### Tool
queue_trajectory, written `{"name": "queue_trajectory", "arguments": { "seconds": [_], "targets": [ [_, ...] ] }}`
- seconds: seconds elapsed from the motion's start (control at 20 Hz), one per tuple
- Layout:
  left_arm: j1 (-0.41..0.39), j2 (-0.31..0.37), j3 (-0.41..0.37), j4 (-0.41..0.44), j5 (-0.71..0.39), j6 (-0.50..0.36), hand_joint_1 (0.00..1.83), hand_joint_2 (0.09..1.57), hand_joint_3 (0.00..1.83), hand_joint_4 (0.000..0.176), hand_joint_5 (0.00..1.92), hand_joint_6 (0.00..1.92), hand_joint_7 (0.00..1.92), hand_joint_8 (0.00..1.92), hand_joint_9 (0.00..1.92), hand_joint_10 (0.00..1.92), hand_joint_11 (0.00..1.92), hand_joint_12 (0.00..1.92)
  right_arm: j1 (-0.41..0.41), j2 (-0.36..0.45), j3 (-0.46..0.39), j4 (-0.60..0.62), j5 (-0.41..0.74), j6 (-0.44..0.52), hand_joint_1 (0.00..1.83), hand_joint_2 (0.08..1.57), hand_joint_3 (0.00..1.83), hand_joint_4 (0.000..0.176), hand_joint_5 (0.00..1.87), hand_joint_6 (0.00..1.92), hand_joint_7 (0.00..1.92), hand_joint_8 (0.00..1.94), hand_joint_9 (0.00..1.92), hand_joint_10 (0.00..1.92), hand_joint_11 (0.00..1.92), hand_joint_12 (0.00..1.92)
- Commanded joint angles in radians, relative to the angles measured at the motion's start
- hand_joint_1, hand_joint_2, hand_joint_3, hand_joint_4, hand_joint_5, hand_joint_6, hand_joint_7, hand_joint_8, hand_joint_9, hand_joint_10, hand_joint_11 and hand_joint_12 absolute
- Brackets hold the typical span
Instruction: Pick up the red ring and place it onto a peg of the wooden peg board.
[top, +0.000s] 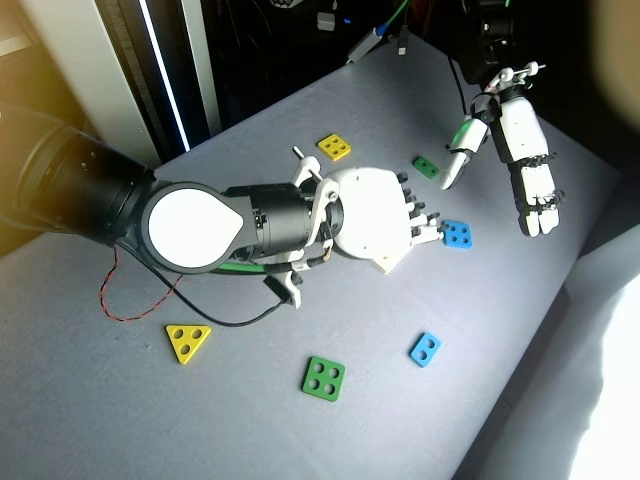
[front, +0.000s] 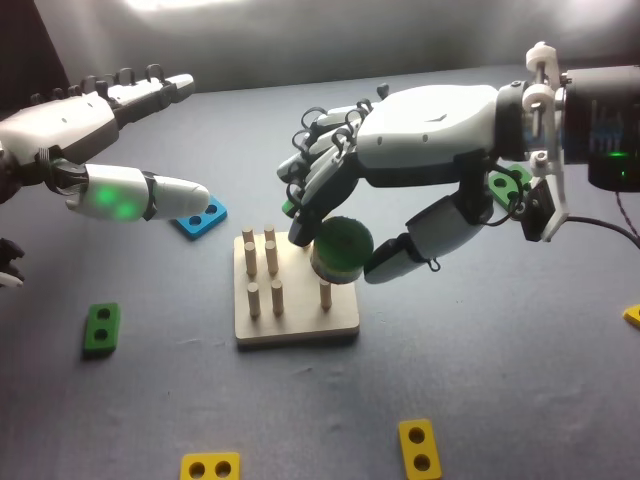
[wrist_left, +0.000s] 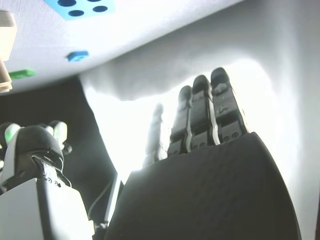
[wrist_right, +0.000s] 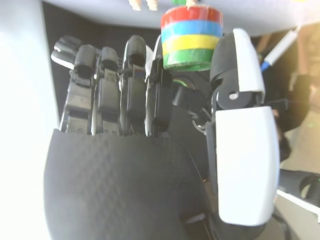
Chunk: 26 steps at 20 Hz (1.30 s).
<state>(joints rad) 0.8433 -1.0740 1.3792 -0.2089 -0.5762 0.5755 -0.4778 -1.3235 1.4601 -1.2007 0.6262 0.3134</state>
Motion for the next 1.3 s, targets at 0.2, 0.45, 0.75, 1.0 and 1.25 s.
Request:
{"name": "queue_trajectory", "arguments": {
  "seconds": [0.2, 0.45, 0.75, 1.0, 1.25],
  "targets": [
    [-0.022, 0.001, 0.009, 0.0, -0.12, -0.004, 0.39, 0.96, 0.0, 0.175, 0.0, 0.0, 0.0, 0.0, 0.0, 0.0, 0.0, 0.0, 0.017, -0.014, -0.006, 0.04, 0.066, 0.004, 1.14, 1.1, 0.0, 0.0, 1.01, 0.95, 0.61, 0.0, 0.3, 0.0, 0.0, 0.74],
    [-0.037, 0.0, 0.009, 0.012, -0.12, -0.004, 0.39, 0.96, 0.0, 0.176, 0.0, 0.0, 0.0, 0.0, 0.0, 0.0, 0.0, 0.0, 0.016, -0.02, -0.015, 0.021, 0.066, 0.004, 1.11, 1.11, 0.0, 0.0, 1.0, 0.98, 0.61, 0.0, 0.32, 0.01, 0.0, 0.68],
    [-0.044, -0.001, 0.009, 0.02, -0.116, -0.003, 0.38, 0.97, 0.0, 0.176, 0.0, 0.0, 0.0, 0.0, 0.0, 0.0, 0.0, 0.0, 0.016, -0.032, -0.016, -0.001, 0.058, 0.004, 1.11, 1.11, 0.0, 0.0, 0.99, 0.99, 0.62, 0.0, 0.33, 0.01, 0.0, 0.51],
    [-0.051, -0.004, 0.01, 0.025, -0.113, -0.003, 0.37, 0.95, 0.0, 0.176, 0.0, 0.0, 0.0, 0.0, 0.0, 0.0, 0.0, 0.0, 0.017, -0.033, -0.015, -0.01, 0.039, 0.0, 1.11, 1.11, 0.0, 0.0, 1.0, 0.98, 0.6, 0.0, 0.31, 0.0, 0.0, 0.34],
    [-0.054, -0.005, 0.011, 0.028, -0.11, -0.003, 0.38, 0.95, 0.0, 0.176, 0.0, 0.0, 0.0, 0.0, 0.0, 0.0, 0.0, 0.0, 0.02, -0.035, -0.008, -0.017, 0.026, -0.004, 1.12, 1.12, 0.0, 0.0, 0.97, 1.02, 0.58, 0.0, 0.27, 0.0, 0.0, 0.16]
  ]
}}
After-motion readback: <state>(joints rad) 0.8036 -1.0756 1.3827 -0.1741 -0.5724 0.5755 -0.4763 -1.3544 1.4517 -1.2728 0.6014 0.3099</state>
